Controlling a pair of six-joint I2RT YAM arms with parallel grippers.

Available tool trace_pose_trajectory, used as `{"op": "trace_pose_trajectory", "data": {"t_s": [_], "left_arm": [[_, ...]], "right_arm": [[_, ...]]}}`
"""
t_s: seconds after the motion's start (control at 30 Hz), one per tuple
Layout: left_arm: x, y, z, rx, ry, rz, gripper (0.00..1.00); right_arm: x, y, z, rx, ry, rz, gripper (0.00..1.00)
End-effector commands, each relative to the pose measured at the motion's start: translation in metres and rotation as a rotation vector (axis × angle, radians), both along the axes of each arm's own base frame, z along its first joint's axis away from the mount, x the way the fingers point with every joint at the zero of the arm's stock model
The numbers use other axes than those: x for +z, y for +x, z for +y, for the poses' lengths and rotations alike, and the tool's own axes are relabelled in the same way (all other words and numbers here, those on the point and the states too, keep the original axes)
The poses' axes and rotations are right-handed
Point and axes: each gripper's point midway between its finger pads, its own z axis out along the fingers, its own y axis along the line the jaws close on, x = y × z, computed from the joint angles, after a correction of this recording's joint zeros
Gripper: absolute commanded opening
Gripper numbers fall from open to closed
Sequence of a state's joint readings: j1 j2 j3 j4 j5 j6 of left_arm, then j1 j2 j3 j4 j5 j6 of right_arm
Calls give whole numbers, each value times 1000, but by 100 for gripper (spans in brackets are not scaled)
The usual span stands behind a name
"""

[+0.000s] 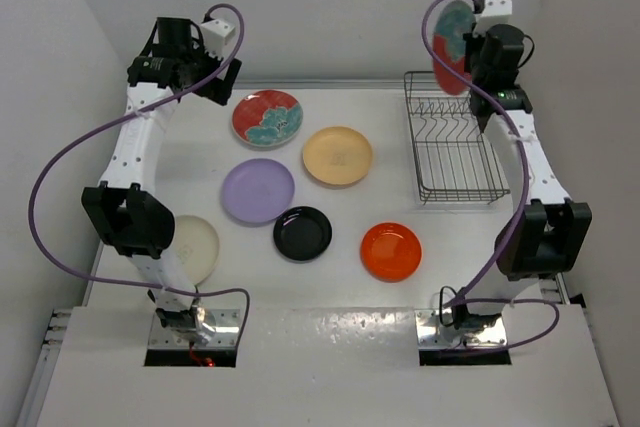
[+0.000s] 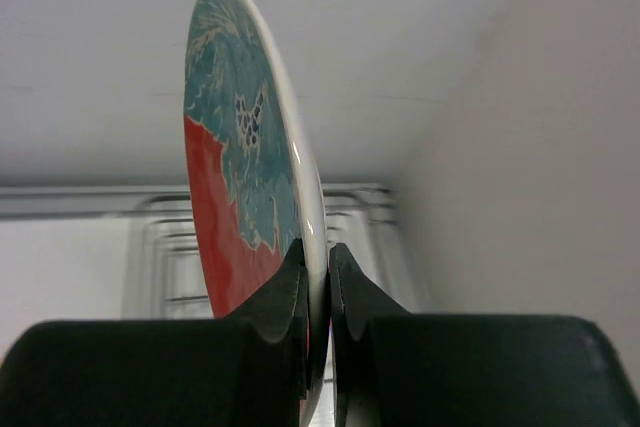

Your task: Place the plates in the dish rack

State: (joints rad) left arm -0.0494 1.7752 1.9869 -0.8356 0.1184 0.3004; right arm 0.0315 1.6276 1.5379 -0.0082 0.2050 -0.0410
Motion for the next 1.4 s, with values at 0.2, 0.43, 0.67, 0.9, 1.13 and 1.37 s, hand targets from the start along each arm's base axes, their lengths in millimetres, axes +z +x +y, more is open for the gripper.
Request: {"op": "trace_pose_trajectory", "data": {"t_s": [0.2,0.43,0.67,0.9,1.13,1.37], "left_arm": [[-20,3,10,32,-30,42,100],[-43,8,6,24,-47,94,100],[-53,11,8,26,-33,112,100],[-53,11,8,26,-33,113,100],[-53,11,8,26,-33,113,100],[-53,9,8,26,-33,114,100]], "right_arm": [[60,-25,-122,-420,-260,-205,0],[9,-10,-144,-412,-230,-145,0],[-30,-1,-146,-378,-228,-82,0],[-73,-2,-151,-401,-234,10,0],[-103,-15,-153,-468,-111,42,0],[-113,-16,-156,-484,-75,69,20]]}}
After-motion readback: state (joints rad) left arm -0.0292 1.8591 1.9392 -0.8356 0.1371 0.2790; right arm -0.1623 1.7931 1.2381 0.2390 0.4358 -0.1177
